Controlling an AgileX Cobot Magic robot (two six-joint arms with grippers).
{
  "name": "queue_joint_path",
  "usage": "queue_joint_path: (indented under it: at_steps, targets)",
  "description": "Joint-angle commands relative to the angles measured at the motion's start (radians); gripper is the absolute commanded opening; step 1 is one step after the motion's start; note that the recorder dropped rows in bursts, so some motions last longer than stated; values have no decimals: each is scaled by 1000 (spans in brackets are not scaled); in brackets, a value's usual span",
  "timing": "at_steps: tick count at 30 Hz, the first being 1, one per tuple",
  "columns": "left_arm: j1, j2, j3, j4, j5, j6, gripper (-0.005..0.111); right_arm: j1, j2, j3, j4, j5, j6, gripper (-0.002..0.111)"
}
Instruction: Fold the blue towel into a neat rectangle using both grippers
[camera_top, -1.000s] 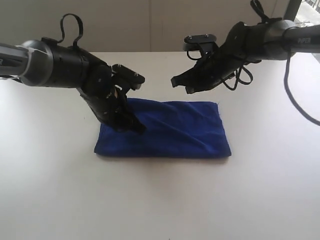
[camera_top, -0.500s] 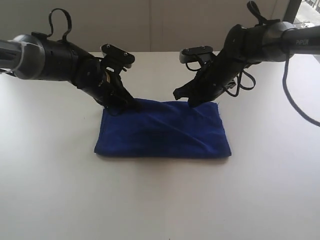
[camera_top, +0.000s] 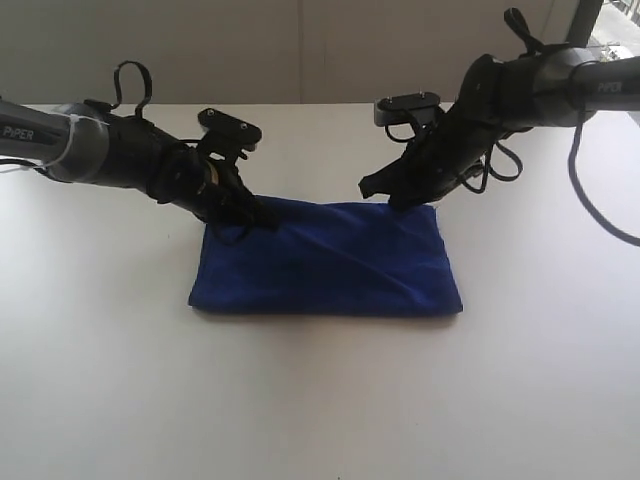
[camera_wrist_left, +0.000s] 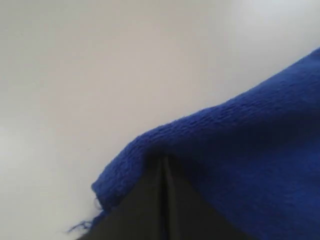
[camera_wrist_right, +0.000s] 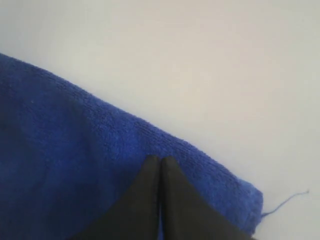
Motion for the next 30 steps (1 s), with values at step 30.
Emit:
queue_joint_path:
  at_steps: [30]
  targets:
    - [-44, -130, -35, -82, 285, -1, 0, 12, -2, -1, 170, -7, -165, 0]
